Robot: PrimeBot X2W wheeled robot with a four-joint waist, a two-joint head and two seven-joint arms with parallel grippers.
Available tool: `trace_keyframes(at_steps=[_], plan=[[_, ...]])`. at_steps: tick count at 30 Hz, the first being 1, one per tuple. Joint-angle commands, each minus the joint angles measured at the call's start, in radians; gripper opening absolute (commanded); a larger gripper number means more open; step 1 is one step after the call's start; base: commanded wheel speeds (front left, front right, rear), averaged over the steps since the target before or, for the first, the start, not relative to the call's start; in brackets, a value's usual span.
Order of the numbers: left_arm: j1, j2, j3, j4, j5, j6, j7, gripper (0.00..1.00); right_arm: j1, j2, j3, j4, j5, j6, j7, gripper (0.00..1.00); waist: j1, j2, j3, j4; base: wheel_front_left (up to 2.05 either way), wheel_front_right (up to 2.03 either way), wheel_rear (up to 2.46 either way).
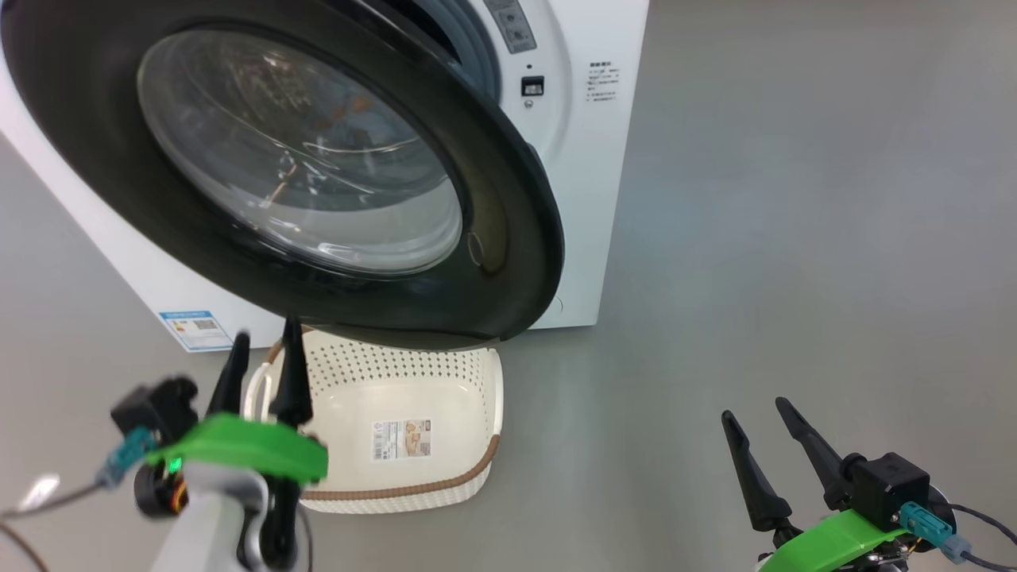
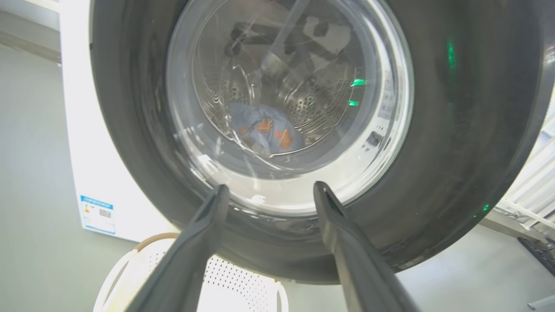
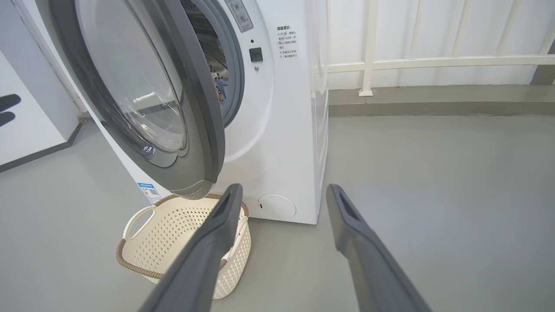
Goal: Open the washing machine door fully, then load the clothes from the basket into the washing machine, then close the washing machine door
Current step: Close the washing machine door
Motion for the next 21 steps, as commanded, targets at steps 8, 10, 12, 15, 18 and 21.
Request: trace_keyframes(at_steps=[8, 10, 12, 15, 18, 21], plan=[[0.165, -0.022, 0.158, -0.13, 0.192, 0.01, -0.008, 1.0, 0.008, 0.001, 0.014, -0.034, -0.014, 0.002, -0.005, 1.0, 0.0, 0.0, -0.027, 0.028, 0.0, 0.0, 0.0], [0.187, -0.026, 0.169, -0.142, 0.22, 0.003, -0.008, 1.0, 0.011, 0.004, 0.013, -0.033, -0.016, 0.002, -0.005, 1.0, 0.0, 0.0, -0.032, 0.032, 0.0, 0.0, 0.0], [0.211, -0.028, 0.179, -0.159, 0.253, 0.0, -0.008, 1.0, 0.01, 0.006, 0.016, -0.034, -0.015, 0.002, -0.005, 1.0, 0.0, 0.0, -0.038, 0.033, 0.0, 0.0, 0.0], [0.252, -0.03, 0.191, -0.178, 0.288, -0.01, -0.008, 1.0, 0.011, 0.008, 0.018, -0.035, -0.014, 0.002, -0.005, 1.0, 0.0, 0.0, -0.049, 0.028, 0.0, 0.0, 0.0], [0.293, -0.031, 0.206, -0.201, 0.323, -0.015, -0.008, 1.0, 0.013, 0.006, 0.016, -0.037, -0.014, 0.002, -0.005, 1.0, 0.0, 0.0, -0.06, 0.023, 0.0, 0.0, 0.0], [0.333, -0.032, 0.233, -0.228, 0.339, -0.015, -0.008, 1.0, 0.02, 0.002, 0.012, -0.038, -0.014, 0.002, -0.005, 1.0, 0.0, 0.0, -0.07, 0.021, 0.0, 0.0, 0.0]])
